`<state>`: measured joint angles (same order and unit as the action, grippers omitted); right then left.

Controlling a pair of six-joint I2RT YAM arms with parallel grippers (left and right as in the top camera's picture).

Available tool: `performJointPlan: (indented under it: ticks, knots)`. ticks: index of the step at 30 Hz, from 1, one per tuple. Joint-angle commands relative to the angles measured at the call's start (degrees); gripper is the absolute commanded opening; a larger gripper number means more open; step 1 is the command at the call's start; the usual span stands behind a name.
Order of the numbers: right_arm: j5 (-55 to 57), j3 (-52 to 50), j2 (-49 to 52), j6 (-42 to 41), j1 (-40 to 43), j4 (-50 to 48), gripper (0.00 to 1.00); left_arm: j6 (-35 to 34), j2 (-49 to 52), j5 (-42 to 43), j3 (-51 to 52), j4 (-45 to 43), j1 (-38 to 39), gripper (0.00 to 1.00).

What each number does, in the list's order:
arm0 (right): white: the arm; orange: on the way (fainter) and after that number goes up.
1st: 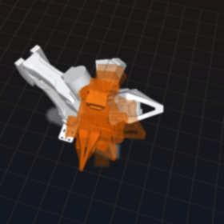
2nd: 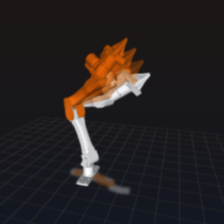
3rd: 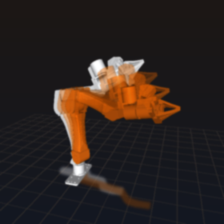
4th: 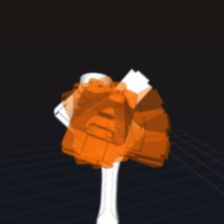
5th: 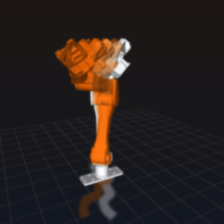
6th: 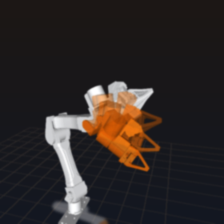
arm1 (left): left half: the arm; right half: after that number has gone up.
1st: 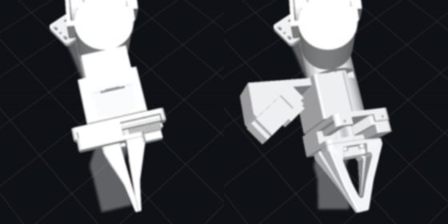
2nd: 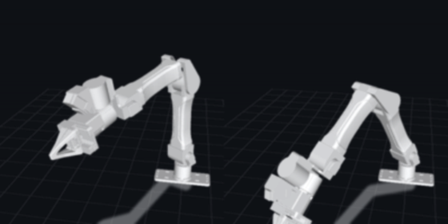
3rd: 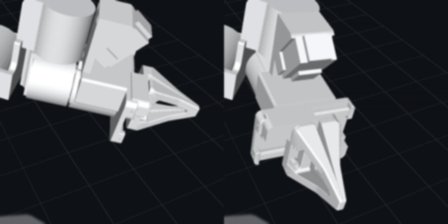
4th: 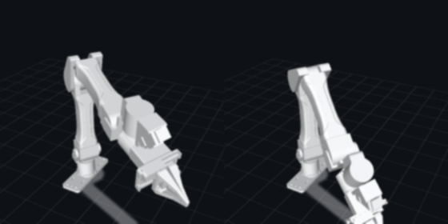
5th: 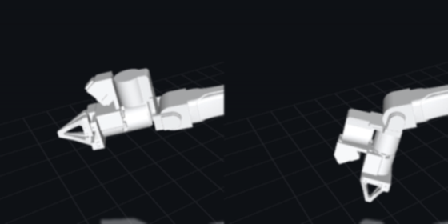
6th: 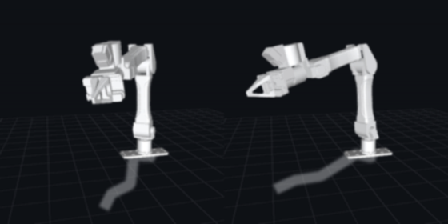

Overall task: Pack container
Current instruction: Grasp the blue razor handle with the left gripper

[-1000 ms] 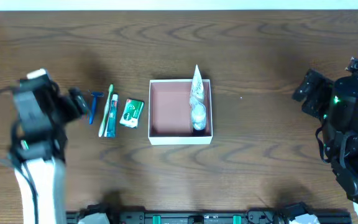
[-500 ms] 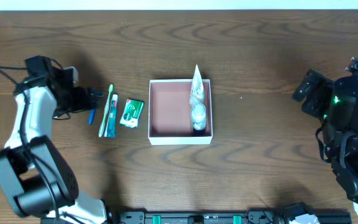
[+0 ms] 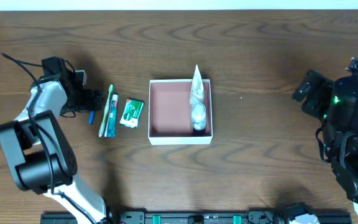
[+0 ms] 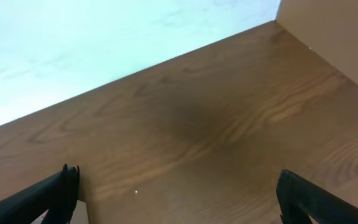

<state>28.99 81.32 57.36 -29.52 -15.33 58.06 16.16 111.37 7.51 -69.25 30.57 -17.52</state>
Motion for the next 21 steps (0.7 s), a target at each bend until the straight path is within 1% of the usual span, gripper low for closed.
performJointPlan:
  ticks: [1, 5, 7, 10, 11, 15, 20, 21]
  knots:
    - [0.76, 0.33, -0.02, -0.24, 0.70, 0.09, 0.99, 2.99, 1.90, -0.72, -0.90, -0.72, -0.13, 0.88]
    - [0.76, 0.33, -0.02, -0.24, 0.70, 0.07, 0.99, 4.81, 2.89, -0.72, -0.90, -1.38, -0.13, 0.73]
    - [0.76, 0.33, -0.02, -0.24, 0.70, 0.09, 0.99, 4.79, 3.08, -0.70, -0.90, -1.64, -0.11, 0.61]
    - [0.76, 0.33, -0.02, -0.24, 0.70, 0.07, 0.99, 4.79, 3.21, -0.68, -0.90, -1.79, 0.04, 0.50]
    - [0.76, 0.33, -0.02, -0.24, 0.70, 0.09, 0.99, 4.79, 3.21, -0.68, -0.90, -1.79, 0.17, 0.46]
    - [0.76, 0.33, -0.02, -0.24, 0.70, 0.07, 0.99, 4.74, 3.21, -0.66, -0.90, -1.75, 1.14, 0.44]
    - [0.76, 0.33, -0.02, -0.24, 0.70, 0.07, 0.99, 4.74, 3.21, -0.68, -0.90, -1.73, 3.02, 0.23]
    - [0.76, 0.33, -0.02, -0.24, 0.70, 0.07, 0.99, 4.74, 3.21, -0.70, -0.90, -1.73, 3.30, 0.21]
